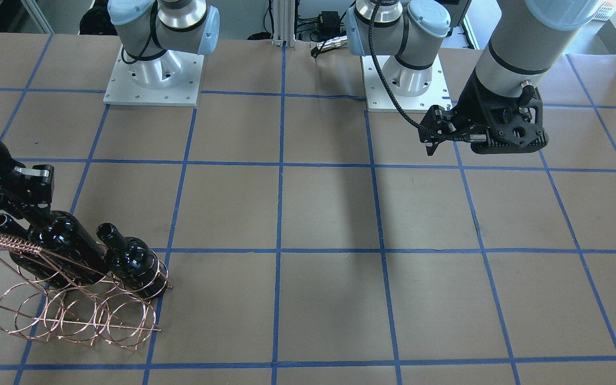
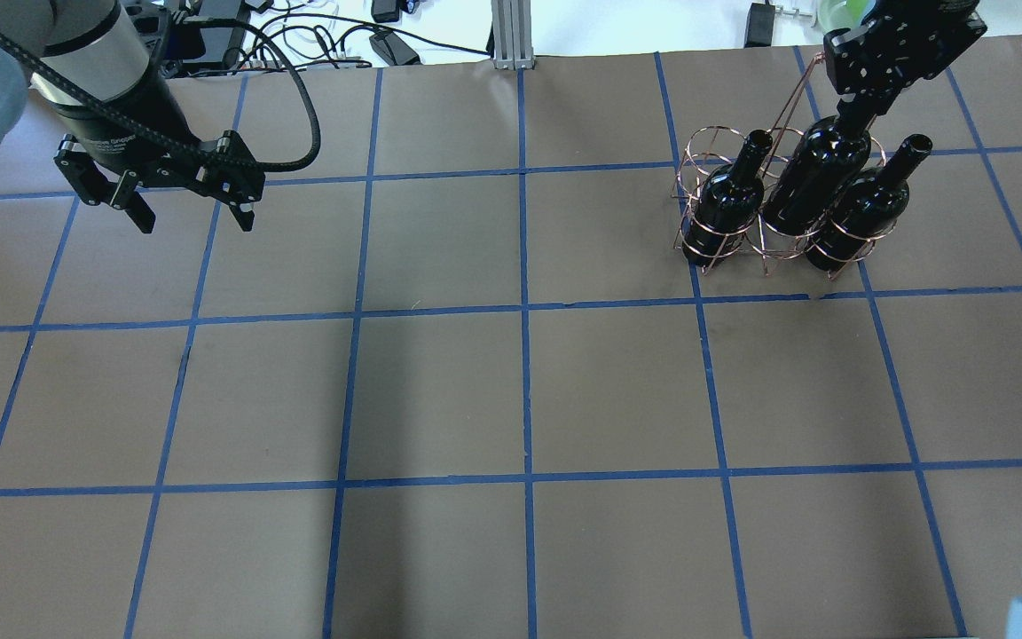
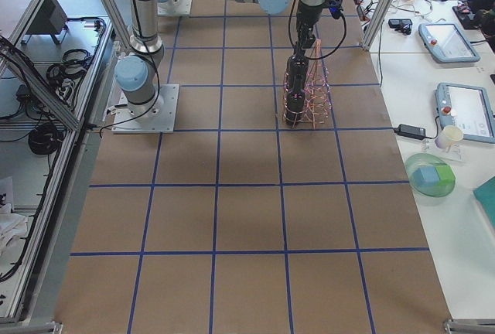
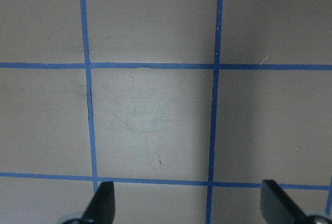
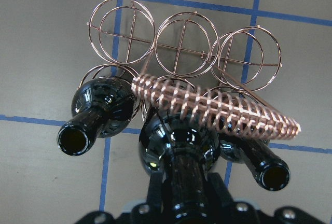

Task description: Place wine into wine basket

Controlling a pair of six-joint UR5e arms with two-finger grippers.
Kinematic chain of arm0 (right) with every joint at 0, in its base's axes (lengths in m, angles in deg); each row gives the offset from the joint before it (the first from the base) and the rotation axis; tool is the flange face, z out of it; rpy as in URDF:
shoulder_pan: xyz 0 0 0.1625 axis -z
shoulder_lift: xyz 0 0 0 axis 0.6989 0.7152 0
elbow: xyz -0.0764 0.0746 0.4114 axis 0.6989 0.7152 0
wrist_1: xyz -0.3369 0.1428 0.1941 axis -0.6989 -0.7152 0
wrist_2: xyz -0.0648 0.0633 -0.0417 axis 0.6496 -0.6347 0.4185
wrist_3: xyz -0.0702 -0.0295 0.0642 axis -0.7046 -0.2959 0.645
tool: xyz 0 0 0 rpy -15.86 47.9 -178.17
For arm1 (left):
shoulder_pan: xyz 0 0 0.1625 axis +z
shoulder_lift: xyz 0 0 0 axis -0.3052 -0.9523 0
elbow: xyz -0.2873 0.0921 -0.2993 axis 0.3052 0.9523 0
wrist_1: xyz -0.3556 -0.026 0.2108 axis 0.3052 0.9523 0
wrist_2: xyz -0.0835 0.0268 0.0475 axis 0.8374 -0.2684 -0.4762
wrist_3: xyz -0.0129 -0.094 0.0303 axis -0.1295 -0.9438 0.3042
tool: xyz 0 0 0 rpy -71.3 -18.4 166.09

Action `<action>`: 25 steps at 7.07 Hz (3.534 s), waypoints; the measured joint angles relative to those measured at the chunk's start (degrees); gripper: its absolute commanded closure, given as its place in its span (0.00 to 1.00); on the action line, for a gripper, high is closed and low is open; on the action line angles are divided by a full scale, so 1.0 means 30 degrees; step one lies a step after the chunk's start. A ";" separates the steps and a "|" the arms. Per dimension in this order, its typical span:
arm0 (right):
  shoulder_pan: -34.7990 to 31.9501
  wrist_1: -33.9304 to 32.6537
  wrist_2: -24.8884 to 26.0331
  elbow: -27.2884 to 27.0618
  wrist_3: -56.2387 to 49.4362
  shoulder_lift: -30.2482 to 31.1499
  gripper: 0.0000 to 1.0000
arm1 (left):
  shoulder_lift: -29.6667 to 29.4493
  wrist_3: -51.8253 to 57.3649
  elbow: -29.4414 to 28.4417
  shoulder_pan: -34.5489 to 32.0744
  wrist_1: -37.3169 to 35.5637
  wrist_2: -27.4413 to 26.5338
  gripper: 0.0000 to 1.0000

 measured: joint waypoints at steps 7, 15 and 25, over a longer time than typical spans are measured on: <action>0.0086 -0.1491 -0.0058 -0.1250 -0.0420 -0.0901 0.00 | 0.0107 -0.0010 0.0112 -0.0006 -0.0468 0.0001 0.00; -0.3553 0.1242 -0.0127 -0.2248 0.5515 0.4516 0.00 | 0.0093 0.0000 0.0116 -0.0007 -0.0471 -0.0005 0.00; -0.3514 0.0523 -0.1488 -0.2577 0.8367 0.4404 0.00 | 0.1327 -0.0320 -0.0233 -0.2098 -0.0680 0.0281 0.00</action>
